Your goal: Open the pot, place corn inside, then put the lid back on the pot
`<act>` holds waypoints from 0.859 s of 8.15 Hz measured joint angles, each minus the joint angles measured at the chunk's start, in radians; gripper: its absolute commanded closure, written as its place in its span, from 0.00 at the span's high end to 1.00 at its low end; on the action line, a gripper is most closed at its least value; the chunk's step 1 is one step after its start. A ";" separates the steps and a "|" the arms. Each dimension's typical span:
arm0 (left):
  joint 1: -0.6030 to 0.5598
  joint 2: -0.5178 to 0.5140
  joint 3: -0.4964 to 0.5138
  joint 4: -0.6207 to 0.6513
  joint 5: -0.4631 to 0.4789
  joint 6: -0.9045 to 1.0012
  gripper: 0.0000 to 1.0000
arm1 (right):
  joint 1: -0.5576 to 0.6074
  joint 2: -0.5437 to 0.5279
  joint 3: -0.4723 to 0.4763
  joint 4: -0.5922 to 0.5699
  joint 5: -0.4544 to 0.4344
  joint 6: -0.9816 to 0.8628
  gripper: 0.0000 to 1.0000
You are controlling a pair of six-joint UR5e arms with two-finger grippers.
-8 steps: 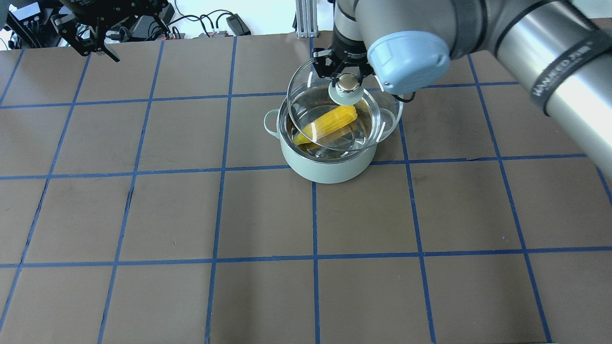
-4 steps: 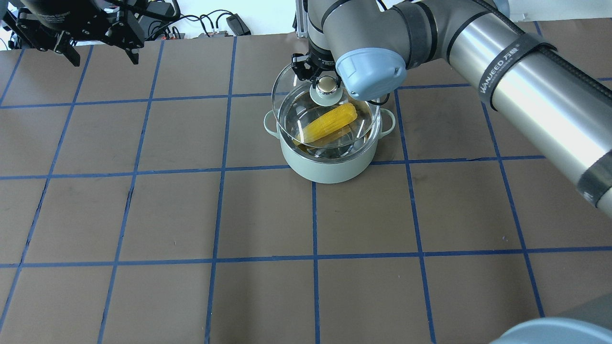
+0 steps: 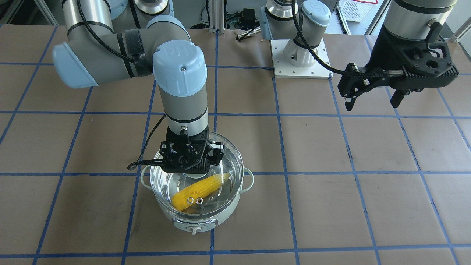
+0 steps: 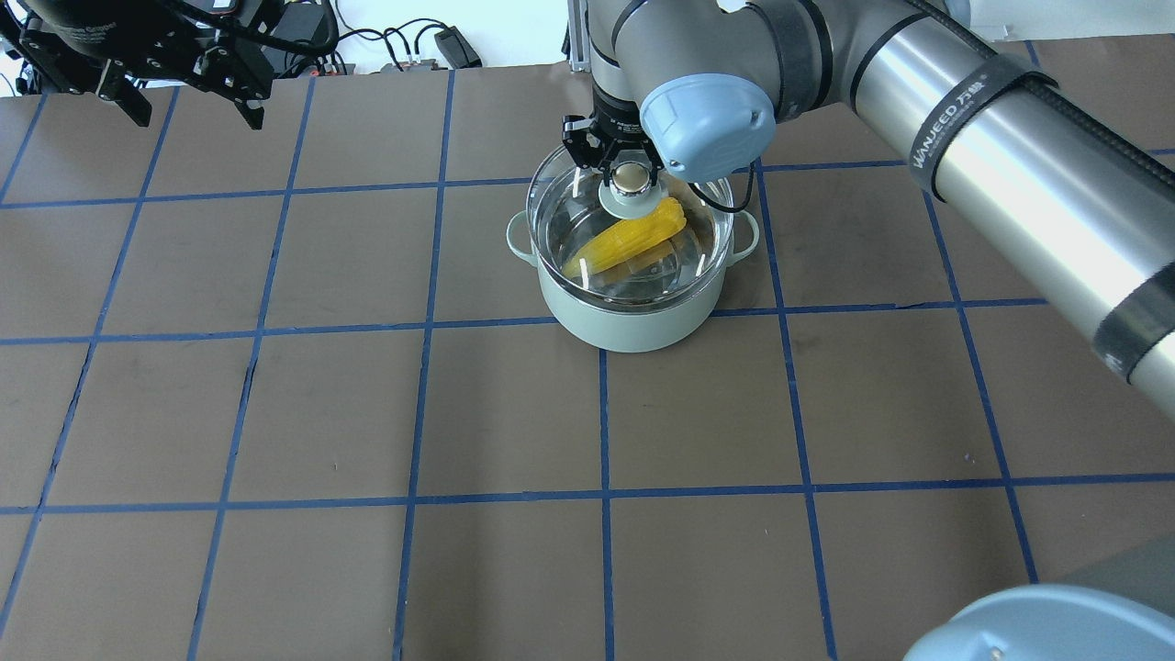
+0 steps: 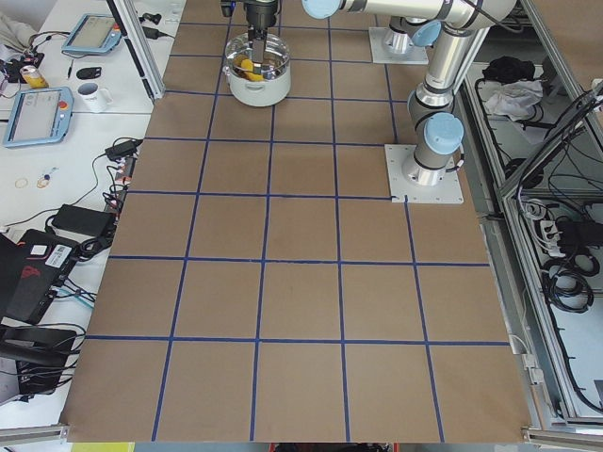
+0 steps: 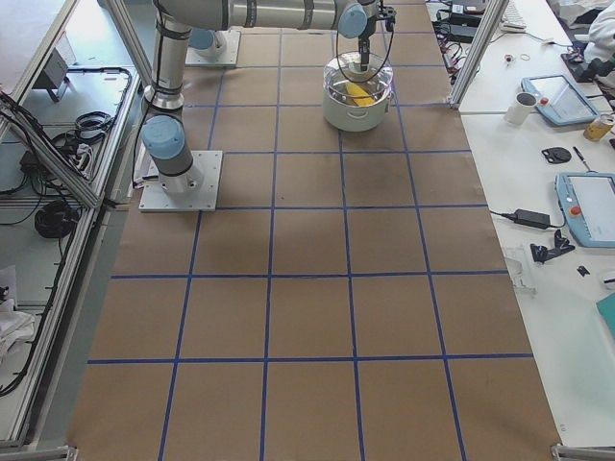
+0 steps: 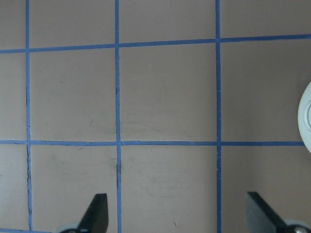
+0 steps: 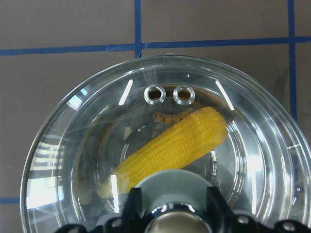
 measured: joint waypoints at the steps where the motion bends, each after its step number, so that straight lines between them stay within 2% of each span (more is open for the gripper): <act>1: 0.004 0.004 -0.002 -0.001 -0.003 0.015 1.00 | 0.000 0.007 -0.007 0.007 0.003 0.006 0.22; 7: 0.007 0.011 -0.003 -0.007 0.005 0.036 1.00 | -0.001 0.052 -0.011 -0.020 -0.030 0.007 0.20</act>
